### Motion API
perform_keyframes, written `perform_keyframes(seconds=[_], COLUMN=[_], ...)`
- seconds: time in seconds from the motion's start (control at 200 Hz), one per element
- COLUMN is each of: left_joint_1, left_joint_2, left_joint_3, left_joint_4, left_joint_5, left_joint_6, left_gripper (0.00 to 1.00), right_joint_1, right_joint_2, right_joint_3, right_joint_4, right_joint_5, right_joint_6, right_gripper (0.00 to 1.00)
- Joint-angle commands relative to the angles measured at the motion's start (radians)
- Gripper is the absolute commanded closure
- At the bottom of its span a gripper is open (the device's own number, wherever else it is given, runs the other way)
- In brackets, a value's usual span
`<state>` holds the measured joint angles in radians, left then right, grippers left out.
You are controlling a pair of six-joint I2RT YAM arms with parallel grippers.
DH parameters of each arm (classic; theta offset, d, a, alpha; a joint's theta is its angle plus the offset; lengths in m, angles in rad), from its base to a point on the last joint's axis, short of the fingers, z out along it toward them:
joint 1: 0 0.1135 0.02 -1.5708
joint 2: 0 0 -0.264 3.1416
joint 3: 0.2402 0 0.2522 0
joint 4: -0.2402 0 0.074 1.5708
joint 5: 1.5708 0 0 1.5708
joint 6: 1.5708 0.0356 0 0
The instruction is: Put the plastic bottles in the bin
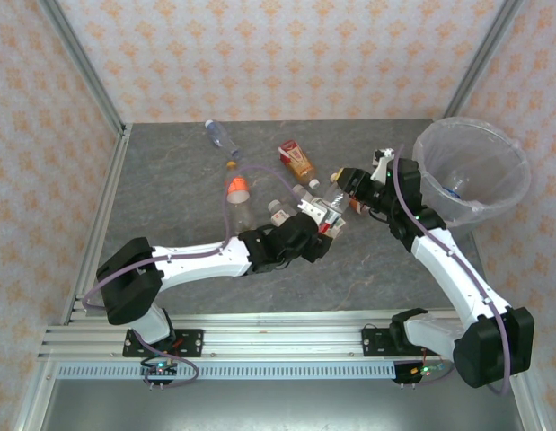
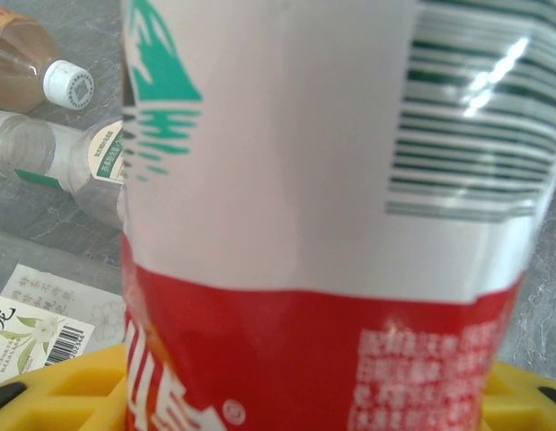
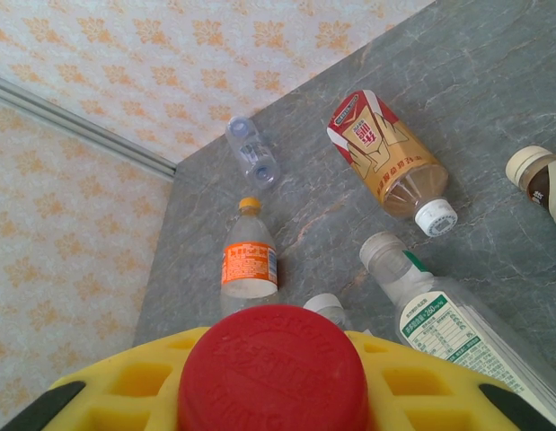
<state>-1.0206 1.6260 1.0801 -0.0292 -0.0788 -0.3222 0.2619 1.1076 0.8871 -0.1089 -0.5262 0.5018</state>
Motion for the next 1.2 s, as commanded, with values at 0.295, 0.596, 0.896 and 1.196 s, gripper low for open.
perform_keyframes(seconds=[0.295, 0.596, 0.896, 1.196], left_joint_1=[0.041, 0.073, 0.104, 0.131], left_joint_2=[-0.107, -0.212, -0.347, -0.481], left_joint_3=[-0.111, -0.207, -0.292, -0.271], left_joint_4=[0.148, 0.24, 0.229, 0.046], left_joint_5=[0.033, 0.065, -0.218, -0.561], left_joint_6=[-0.019, -0.028, -0.112, -0.311], left_gripper=[0.08, 0.0, 0.0, 0.0], right_joint_1=[0.003, 0.003, 0.003, 0.003], right_joint_2=[-0.058, -0.058, -0.073, -0.091], right_joint_3=[-0.041, -0.04, -0.009, 0.015], right_joint_4=[0.078, 0.069, 0.039, 0.092], right_joint_5=[0.09, 0.152, 0.217, 0.298], right_joint_6=[0.015, 0.006, -0.035, -0.067], right_gripper=[1.0, 1.0, 1.0, 1.0])
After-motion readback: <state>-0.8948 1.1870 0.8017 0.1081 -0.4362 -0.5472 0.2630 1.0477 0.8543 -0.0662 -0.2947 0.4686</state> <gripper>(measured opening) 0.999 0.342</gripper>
